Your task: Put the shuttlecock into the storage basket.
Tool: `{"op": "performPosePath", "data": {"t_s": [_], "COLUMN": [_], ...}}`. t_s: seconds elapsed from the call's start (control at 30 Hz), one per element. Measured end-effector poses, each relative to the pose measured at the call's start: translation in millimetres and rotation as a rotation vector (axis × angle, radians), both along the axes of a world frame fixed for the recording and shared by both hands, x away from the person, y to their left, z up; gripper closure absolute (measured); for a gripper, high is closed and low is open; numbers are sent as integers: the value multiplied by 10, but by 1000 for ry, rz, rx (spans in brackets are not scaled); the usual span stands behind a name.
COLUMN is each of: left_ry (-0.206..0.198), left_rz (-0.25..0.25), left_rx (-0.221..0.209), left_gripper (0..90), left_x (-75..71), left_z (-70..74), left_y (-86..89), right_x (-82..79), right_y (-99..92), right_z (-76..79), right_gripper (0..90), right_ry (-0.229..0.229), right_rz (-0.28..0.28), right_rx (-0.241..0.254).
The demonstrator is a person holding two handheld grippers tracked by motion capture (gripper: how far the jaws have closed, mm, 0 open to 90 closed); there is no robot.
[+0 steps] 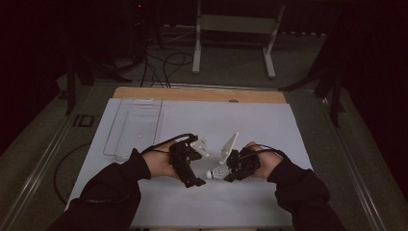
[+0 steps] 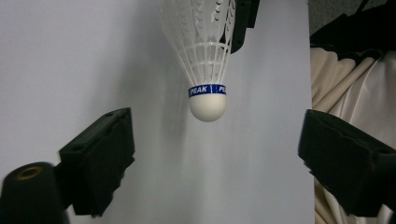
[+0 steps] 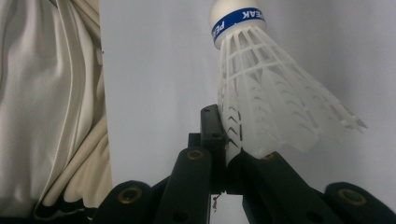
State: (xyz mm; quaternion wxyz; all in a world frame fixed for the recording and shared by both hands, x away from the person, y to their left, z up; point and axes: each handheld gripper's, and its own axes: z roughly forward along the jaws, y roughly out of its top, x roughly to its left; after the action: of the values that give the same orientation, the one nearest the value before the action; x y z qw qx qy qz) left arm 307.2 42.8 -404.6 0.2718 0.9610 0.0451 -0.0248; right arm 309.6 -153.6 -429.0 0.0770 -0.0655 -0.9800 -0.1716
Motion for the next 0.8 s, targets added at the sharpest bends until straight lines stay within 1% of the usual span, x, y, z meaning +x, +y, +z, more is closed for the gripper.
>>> {"op": "performPosePath", "data": {"t_s": [0.07,0.1,0.13,0.27,0.3,0.37,0.47,0.5,0.53,0.6,0.7,0.77,0.8], "left_ry": [2,-8,-8,-15,-11,-11,-9,-1,-3,1,-3,-3,-7], "left_rz": [3,7,7,-6,-24,-31,-29,-29,-33,-29,-38,-33,-29], "left_rx": [-3,-6,-6,-4,2,9,10,12,14,12,11,6,5], "left_gripper": [149,153,166,193,206,230,289,289,328,374,382,430,430], "left_x": [2,11,11,18,18,10,11,18,24,32,33,38,46], "left_z": [-7,-14,-14,-54,-76,-95,-119,-129,-135,-151,-184,-195,-200], "left_y": [-16,-33,-33,-74,-103,-136,-167,-181,-190,-209,-227,-228,-228], "right_x": [-3,-7,-10,-19,-20,-12,-10,-8,-5,-4,-8,-7,-9], "right_y": [-2,-10,-12,-16,-18,-25,-32,-35,-44,-48,-55,-58,-63], "right_z": [-2,-1,-1,5,10,12,12,11,11,14,21,24,31], "right_gripper": [900,900,900,900,900,900,900,900,900,900,900,900,900], "right_ry": [-2,0,-3,-6,-8,2,1,-1,-2,-3,-7,-7,-7], "right_rz": [-1,-3,-4,-5,-4,-2,-11,-10,-16,-14,-16,-20,-19], "right_rx": [1,2,3,14,17,16,10,12,17,19,20,26,27]}}
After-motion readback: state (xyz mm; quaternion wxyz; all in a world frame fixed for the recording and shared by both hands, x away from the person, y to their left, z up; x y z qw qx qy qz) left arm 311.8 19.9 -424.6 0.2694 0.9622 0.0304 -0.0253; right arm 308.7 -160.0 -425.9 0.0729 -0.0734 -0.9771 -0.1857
